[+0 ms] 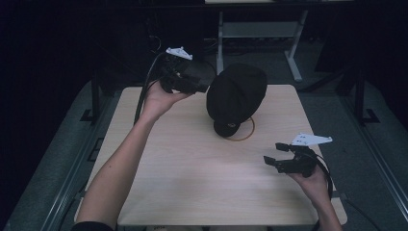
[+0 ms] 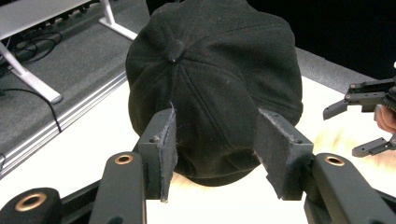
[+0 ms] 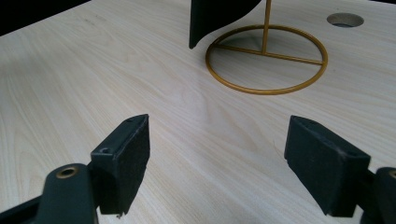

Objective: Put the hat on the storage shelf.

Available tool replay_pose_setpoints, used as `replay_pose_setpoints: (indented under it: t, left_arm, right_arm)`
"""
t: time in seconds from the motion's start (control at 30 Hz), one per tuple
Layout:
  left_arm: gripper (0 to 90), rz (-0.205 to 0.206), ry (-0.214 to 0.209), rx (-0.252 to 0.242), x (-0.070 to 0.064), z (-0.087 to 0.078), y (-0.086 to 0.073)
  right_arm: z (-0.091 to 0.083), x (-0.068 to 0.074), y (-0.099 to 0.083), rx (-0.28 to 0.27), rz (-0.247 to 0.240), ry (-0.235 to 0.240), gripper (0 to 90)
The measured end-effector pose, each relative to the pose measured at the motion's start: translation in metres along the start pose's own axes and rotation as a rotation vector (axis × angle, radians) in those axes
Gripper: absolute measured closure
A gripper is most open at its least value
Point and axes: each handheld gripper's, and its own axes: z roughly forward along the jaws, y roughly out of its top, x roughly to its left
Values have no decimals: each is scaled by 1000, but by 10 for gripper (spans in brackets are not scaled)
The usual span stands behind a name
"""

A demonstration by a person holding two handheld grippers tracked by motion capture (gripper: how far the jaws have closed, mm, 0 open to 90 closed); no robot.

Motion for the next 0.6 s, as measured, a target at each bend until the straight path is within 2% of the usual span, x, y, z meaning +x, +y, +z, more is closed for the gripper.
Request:
replay_pose_setpoints:
  t: [0.17,0.6]
  left_arm:
    - [464,-3,1,11,0,-5,-8]
    - [420,-19,12,-6,-4,-23,-32]
  right_arm:
    - [0,0,0,2,4,-1,220]
    - [1,2,1,1,-4,-8,218]
